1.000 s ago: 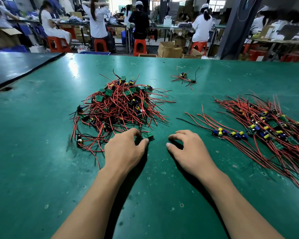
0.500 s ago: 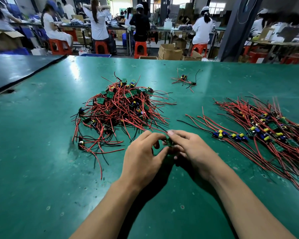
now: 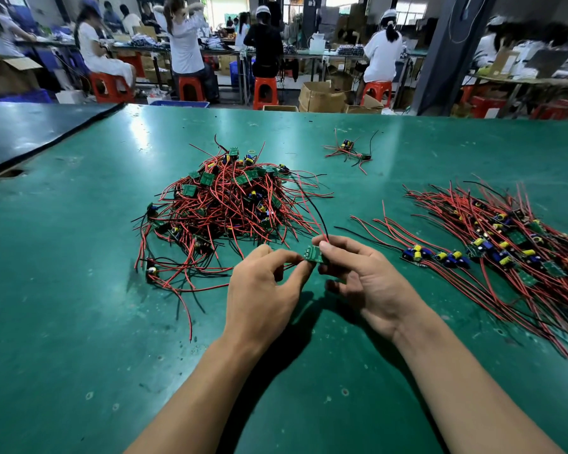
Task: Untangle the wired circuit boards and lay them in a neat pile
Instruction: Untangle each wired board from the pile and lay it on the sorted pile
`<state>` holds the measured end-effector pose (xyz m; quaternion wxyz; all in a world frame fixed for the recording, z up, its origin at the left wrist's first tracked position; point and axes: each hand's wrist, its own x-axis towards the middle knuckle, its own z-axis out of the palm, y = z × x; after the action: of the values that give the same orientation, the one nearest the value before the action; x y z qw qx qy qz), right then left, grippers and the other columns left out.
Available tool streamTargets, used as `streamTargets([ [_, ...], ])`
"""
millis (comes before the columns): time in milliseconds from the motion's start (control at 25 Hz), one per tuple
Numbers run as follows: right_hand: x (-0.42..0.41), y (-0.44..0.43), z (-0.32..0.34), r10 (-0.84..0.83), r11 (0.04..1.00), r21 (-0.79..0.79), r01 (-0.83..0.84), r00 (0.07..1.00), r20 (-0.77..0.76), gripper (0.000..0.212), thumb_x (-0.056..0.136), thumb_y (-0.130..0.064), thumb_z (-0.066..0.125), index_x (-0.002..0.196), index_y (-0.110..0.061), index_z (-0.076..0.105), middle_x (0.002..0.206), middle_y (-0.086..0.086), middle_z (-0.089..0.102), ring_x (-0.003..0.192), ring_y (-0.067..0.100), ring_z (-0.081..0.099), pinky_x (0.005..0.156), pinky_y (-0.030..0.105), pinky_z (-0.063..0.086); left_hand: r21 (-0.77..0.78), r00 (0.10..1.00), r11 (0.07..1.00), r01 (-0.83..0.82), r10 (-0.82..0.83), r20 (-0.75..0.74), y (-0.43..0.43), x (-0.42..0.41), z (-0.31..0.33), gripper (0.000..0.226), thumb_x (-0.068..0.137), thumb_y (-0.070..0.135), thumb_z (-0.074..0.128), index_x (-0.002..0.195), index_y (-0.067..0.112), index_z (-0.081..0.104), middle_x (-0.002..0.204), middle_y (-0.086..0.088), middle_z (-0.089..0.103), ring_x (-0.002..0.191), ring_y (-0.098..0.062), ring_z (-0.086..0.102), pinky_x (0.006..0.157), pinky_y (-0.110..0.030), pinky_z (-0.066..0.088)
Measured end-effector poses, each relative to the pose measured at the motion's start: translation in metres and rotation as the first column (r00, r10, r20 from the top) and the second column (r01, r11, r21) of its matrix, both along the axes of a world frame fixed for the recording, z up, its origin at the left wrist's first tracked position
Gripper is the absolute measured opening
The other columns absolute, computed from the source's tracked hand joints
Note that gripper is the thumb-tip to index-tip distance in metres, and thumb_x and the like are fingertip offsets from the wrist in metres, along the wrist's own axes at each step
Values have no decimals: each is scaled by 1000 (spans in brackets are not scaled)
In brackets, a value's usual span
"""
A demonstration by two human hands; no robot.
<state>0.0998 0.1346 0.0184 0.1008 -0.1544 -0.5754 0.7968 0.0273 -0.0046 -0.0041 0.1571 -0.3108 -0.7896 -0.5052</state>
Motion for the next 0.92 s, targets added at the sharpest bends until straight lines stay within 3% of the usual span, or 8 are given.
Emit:
streamTargets([
  [120,1,4,2,33,992,-122,-43,996,-79,22,69,-33,78,89,-23,79,85,-7,69,73,6,59,63,20,46,34,992,994,102,-104,78,1,5,8,10,83,19,76,74,16,75,60,1,56,55,-8,47,54,-24,35],
  [200,0,5,3,1,971,-239,-32,992,-129,15,70,-25,77,84,-21,78,79,-4,66,66,6,59,58,19,50,87,931,967,238,-252,264,2,10,14,19,86,20,73,68,15,73,50,10,53,46,-1,40,49,-17,30],
  [240,-1,4,4,-25,958,-287,-20,988,-150,11,71,-20,76,82,-20,75,77,-3,65,63,6,59,56,19,51,143,848,936,321,-351,398,2,12,16,23,88,24,71,66,15,73,45,12,48,43,0,36,46,-15,27],
  [360,-3,1,5,-98,960,-274,51,982,-161,13,72,-13,73,82,-16,66,70,0,64,57,8,62,46,19,49,324,434,829,456,-525,732,-1,14,21,32,88,37,66,65,16,72,46,11,42,39,-4,30,39,-18,21],
  [440,-4,-3,4,-132,971,-217,100,982,-135,17,70,-13,74,84,-13,64,68,2,62,54,9,62,42,19,47,347,318,808,476,-526,789,-2,13,19,30,85,41,66,70,16,72,50,8,46,38,-5,34,37,-16,24],
  [560,-5,-6,0,-167,985,-72,160,979,-119,19,68,-17,78,83,-12,67,67,4,63,56,14,61,51,25,50,455,301,805,381,-573,762,2,11,15,30,79,41,70,80,11,69,65,-1,60,43,-10,51,41,-20,39],
  [680,-5,-4,-2,-193,975,96,202,976,-101,11,71,-22,82,75,-21,71,70,1,67,70,20,59,68,34,46,482,371,833,270,-552,747,8,12,12,25,88,28,67,88,3,67,72,-7,66,54,-16,63,45,-22,50],
  [920,-4,-2,-4,-213,924,291,249,966,-148,5,84,-13,77,84,-15,72,69,-6,69,63,3,59,55,14,44,482,435,851,208,-522,733,11,16,10,13,94,15,62,86,5,64,67,-8,64,50,-19,62,47,-26,54],
])
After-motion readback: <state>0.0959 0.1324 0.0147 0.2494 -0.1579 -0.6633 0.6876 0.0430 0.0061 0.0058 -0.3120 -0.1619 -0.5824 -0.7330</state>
